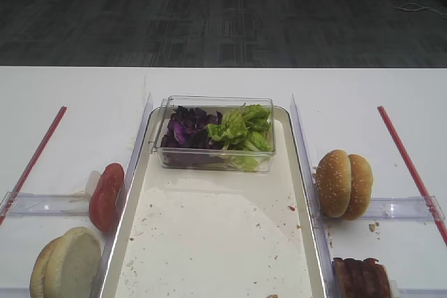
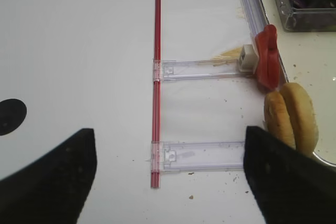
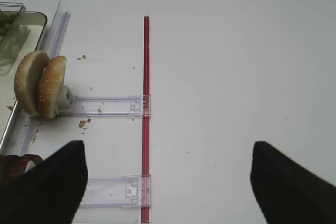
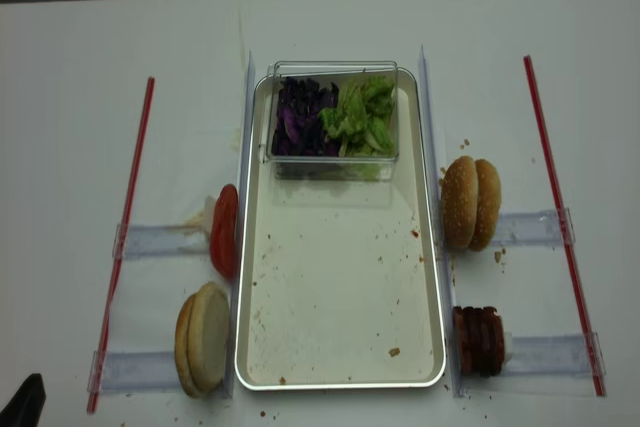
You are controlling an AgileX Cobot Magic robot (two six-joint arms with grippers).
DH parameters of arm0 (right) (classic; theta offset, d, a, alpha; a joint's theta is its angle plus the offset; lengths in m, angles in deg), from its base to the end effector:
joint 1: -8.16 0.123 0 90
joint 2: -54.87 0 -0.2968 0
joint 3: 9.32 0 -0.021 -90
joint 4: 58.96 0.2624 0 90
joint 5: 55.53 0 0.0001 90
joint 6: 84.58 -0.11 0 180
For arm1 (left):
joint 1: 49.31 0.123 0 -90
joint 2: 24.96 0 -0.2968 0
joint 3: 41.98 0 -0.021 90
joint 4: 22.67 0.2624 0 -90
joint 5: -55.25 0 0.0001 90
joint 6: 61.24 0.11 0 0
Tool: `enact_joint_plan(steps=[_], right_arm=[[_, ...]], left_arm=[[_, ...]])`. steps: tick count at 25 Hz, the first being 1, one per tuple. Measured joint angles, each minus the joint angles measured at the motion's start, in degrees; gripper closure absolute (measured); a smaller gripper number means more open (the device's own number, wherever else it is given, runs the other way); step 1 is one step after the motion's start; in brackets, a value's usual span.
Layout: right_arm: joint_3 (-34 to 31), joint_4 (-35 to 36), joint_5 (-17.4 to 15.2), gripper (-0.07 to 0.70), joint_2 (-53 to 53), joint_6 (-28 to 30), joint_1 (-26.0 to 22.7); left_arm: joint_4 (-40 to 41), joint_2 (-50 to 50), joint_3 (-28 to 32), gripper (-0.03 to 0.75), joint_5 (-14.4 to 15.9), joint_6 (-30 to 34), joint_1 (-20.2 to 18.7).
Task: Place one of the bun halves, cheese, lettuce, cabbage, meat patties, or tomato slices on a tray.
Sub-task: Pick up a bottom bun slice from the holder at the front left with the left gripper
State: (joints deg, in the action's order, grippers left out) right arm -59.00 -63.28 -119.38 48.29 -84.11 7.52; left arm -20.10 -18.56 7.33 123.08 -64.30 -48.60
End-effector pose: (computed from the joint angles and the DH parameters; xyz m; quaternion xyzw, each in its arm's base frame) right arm 0.0066 -0.0075 0.2652 0.0038 0.8659 -0.0424 0.4984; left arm 0.0015 0.0046 0.2605 -0.0313 0.8803 0.0126 0.4733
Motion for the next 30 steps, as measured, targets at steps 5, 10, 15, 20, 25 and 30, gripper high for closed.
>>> enact_joint_plan(steps=[5,10,15,20,25,30], right_arm=[[0.00,0.00,0.00,-0.026,0.00,0.00,0.00],[0.00,0.00,0.00,-0.026,0.00,0.00,0.00],[0.00,0.00,0.00,-0.026,0.00,0.00,0.00],[0.00,0.00,0.00,-0.026,0.00,0.00,0.00],[0.00,0.00,0.00,-0.026,0.00,0.00,0.00],[0.00,0.00,0.00,-0.026,0.00,0.00,0.00]], left_arm=[[0.00,1.73,0.00,0.151,0.00,0.00,0.00],[0.00,10.83,0.00,0.151,0.00,0.04,0.00],[0.00,22.92,0.00,0.151,-0.12,0.04,0.00],[0.90,35.50,0.00,0.151,-0.76,0.04,0.00],[1.84,46.94,0.00,0.151,-1.38,0.04,0.00],[1.84,52.07,-0.46,0.151,-2.64,-1.19,0.00]])
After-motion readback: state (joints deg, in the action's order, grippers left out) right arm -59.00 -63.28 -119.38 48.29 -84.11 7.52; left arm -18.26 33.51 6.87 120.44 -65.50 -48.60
